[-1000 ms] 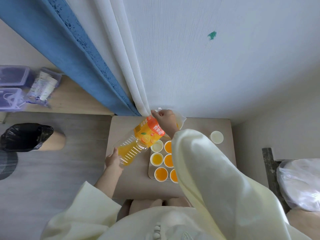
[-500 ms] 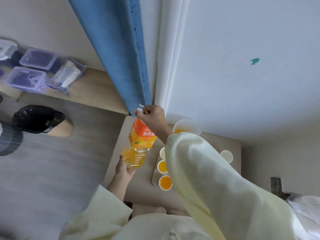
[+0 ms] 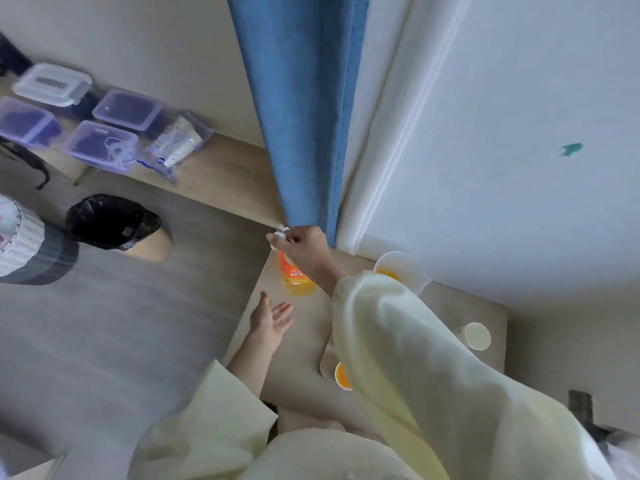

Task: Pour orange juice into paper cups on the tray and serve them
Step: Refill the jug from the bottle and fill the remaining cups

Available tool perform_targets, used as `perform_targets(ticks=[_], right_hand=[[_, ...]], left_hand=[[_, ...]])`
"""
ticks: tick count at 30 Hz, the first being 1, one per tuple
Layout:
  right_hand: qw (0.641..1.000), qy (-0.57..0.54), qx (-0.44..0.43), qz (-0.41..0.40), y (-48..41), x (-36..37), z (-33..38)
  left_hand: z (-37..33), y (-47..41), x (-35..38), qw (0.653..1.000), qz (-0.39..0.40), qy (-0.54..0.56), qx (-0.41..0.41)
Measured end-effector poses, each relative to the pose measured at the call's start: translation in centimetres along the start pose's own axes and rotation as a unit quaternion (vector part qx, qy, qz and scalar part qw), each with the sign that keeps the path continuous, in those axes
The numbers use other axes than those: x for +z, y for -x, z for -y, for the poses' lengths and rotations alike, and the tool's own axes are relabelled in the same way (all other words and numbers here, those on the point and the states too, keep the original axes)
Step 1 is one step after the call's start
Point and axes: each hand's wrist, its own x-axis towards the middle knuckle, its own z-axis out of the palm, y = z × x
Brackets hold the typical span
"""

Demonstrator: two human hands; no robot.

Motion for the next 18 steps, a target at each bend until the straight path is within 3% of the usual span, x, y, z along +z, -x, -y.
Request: perform_targets(ticks=[7,12,18], right_hand=[[0.998,0.014,0.032,-0.054,-2.2,0.2,-1.7],[0.998,0.004,0.061,-0.033,-2.7,0.1,-3.0],[0.996,-0.008,0.078,-0.043,-3.5,0.4,-5.6]], left_hand=[[-3.4,0.9,3.2,0.992,0.113,0.048,-0.002],[-4.5,2.8,6.4,0.977,0.207,0.039,0.001],[-4.4,2.2,8.1,0.973,0.217,0.072,0.001]])
